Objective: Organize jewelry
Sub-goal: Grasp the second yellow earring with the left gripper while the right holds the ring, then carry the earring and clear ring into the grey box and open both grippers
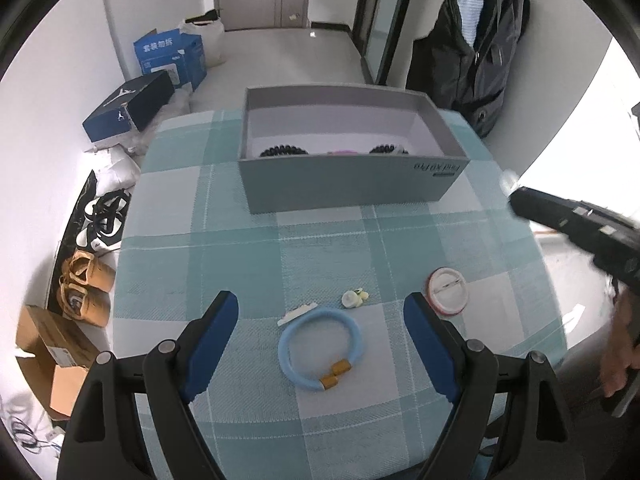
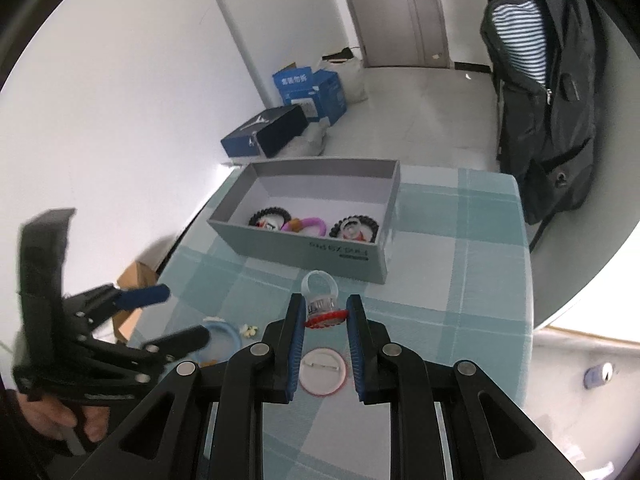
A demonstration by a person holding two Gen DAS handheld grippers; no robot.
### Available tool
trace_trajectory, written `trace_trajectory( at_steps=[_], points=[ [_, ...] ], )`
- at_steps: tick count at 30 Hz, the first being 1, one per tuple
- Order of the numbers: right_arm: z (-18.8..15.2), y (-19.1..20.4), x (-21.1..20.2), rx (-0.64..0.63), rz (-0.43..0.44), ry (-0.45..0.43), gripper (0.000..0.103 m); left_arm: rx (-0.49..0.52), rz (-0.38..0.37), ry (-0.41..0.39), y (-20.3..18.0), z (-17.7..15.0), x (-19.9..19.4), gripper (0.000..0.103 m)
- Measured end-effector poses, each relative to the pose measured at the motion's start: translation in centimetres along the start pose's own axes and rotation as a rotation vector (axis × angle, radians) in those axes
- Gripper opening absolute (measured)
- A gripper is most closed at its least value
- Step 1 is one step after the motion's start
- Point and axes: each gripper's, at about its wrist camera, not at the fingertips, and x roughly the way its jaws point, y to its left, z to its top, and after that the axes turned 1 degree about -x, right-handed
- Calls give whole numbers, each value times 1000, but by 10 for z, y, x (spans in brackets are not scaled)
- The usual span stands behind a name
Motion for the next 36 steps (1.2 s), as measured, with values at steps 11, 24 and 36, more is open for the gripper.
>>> trace_trajectory(
  at_steps=[11,24,36],
  points=[
    [3,-21,-8,62,-3,-14,20,211,40,152,-24,2,36,60],
    [5,-19,-8,61,14,-17,20,236,-42,230,-26,7,42,11],
    [6,-20,-1,70,17,-2,20,189,-137,156,-25,17,16,11]
  ],
)
